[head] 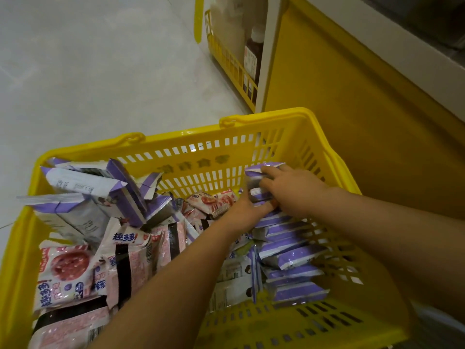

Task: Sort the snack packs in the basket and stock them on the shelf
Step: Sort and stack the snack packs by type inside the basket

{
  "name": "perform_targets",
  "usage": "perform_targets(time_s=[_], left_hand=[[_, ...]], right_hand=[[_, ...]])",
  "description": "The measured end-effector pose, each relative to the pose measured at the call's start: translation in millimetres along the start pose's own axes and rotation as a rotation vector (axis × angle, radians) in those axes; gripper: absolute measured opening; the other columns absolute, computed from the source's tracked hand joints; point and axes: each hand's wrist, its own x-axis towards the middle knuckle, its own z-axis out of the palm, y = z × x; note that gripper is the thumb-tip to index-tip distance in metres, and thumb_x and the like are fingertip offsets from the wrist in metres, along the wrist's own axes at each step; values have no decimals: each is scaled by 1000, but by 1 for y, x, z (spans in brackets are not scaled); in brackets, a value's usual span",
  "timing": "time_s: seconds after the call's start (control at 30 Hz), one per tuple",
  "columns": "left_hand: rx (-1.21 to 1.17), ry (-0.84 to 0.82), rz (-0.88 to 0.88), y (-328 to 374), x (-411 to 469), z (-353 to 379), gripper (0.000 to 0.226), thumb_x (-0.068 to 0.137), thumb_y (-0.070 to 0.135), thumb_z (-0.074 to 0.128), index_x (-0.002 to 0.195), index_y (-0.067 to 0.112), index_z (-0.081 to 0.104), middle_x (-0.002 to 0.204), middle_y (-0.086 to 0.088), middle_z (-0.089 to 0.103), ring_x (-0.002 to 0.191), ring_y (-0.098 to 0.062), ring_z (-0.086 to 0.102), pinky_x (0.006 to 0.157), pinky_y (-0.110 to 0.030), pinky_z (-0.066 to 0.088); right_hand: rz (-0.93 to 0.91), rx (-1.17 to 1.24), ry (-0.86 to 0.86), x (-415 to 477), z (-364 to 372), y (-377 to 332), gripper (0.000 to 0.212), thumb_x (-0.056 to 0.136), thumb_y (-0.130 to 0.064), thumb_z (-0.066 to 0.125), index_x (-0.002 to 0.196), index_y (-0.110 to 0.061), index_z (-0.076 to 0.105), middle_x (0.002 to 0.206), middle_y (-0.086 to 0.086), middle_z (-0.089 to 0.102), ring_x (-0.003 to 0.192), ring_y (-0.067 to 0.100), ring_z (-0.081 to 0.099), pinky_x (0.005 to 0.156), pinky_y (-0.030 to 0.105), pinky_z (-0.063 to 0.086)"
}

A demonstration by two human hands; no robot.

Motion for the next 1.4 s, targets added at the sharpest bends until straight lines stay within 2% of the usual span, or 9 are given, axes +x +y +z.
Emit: perform_targets(time_s=[0.17,0.4,0.6,0.73,0.87,0.93,1.13,1.3,1.4], left_hand=[[-378,7,-39,-2,2,3,66,91,44,61,146,23,31,132,1,51,114,-16,57,82,-31,57],[-358,74,-90,3,-8,13,78,92,59,46,153,19,17,155,-1,31,136,-23,37,99,-33,38],[-420,-131,-134,-9,-14,22,119,77,53,70,148,34,-22,158,-1,25,113,-5,51,90,-33,48],[-503,-177,-97,-20,-19,18,119,76,33,77,150,36,-16,162,-1,10,138,-20,31,99,-37,36],[-562,-28,-153,-11,-33,15,38,91,31,65,122,37,45,119,11,60,114,-13,50,89,-31,51],[-528,-12,-247,-4,-44,17,11,93,36,61,96,31,52,84,15,58,72,-1,58,58,-22,55],[-365,-159,-496,-6,-74,39,46,99,39,49,136,10,47,106,-3,53,95,-28,57,87,-40,43],[-561,-202,-532,-8,-80,58,37,96,56,40,96,21,52,89,0,53,64,-15,50,53,-21,44],[-606,-175,-522,-13,-76,59,35,93,56,48,91,21,48,93,-5,50,70,-17,49,59,-27,45]], right_hand=[[21,-75,117,0,2,1,46,91,-19,55,134,-16,41,134,8,44,126,27,35,95,38,38],[37,84,58,1,11,-1,79,97,-19,48,152,-13,-8,160,8,9,147,28,11,118,40,20],[5,15,-103,-5,-6,4,86,87,-28,65,152,-12,11,156,9,21,140,30,26,113,42,30],[8,18,-106,-11,-32,11,67,80,-36,71,136,-15,42,135,9,45,120,28,49,88,35,46],[-76,-41,-246,-31,-38,-1,31,77,-36,74,98,-18,58,98,0,61,90,22,58,66,27,43],[-129,-74,-407,-42,-27,-13,37,77,-40,75,102,-19,58,91,0,56,85,21,55,65,27,40],[-199,-112,-224,-60,19,-25,30,93,-19,50,123,-19,46,118,6,55,104,27,58,66,32,38],[-222,9,-203,-57,17,-13,6,91,-20,56,96,-21,53,100,4,61,81,21,53,63,29,33],[-246,-12,-180,-49,11,-16,12,91,-20,57,86,-24,46,75,-4,49,77,19,49,62,28,33]])
